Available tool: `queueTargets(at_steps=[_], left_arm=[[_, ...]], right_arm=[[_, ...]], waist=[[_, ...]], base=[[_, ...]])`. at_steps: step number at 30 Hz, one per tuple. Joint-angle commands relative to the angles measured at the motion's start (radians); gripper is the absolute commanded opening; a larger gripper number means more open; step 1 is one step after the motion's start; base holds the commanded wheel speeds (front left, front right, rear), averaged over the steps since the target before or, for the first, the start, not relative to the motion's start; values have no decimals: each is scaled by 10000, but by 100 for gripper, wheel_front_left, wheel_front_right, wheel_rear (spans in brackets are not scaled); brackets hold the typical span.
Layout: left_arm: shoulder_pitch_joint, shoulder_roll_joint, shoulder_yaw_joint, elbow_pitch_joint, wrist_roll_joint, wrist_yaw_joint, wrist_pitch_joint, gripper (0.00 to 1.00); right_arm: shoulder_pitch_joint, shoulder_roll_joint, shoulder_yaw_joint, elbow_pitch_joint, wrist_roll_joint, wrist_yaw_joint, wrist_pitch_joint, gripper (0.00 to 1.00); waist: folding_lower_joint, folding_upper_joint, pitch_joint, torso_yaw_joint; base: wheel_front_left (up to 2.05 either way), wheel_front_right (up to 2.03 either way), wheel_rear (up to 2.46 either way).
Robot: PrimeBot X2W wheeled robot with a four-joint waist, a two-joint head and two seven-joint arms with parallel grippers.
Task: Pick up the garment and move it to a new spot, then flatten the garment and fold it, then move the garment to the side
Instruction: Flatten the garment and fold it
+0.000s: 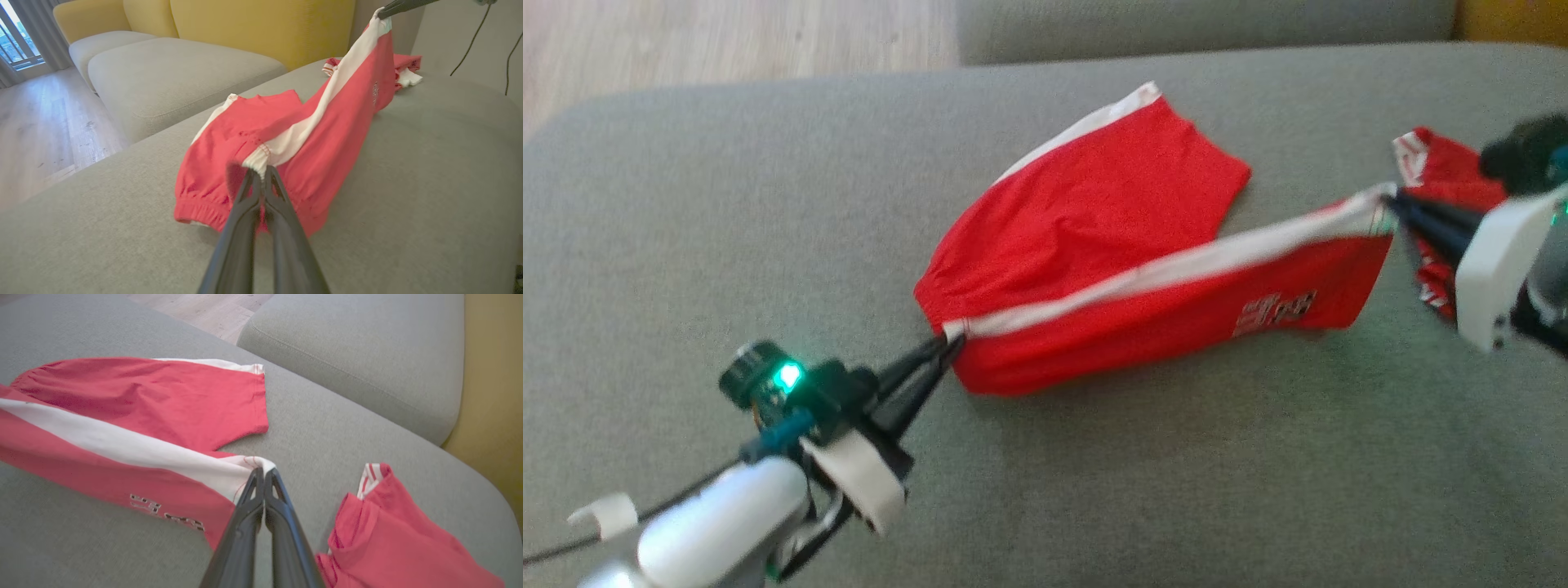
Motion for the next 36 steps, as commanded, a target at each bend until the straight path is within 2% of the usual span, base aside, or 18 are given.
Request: queueTargets(at_steps=[1, 8, 17, 25, 36], left_arm=[[-755, 177, 629, -24, -57, -70, 24, 0], [-1666, -186, 778, 770, -71, -435, 171, 0], [-2867, -1017, 783, 2053, -48, -961, 313, 0], [-3671, -1658, 624, 2982, 62, -1319, 132, 0], [-4271, -2330, 465, 3906, 149, -1514, -346, 0]], right_arm=[[-426, -107, -216, -44, -172, -9, 53, 0], [-1748, 186, 155, 444, -679, -9, 423, 0], [-3445, 417, 963, 1444, -854, -9, 486, 0], [-4728, 605, 1756, 2264, -887, -9, 213, 0], [-6067, 889, 2677, 3336, -754, -9, -495, 0]], waist=[[-2, 0, 513, 312], [-2, 0, 1233, 776], [-2, 0, 2109, 1353], [-2, 0, 2743, 1743], [-2, 0, 3417, 2261]], base=[[0, 0, 0], [0, 0, 0], [0, 0, 0], [0, 0, 0], [0, 0, 0]])
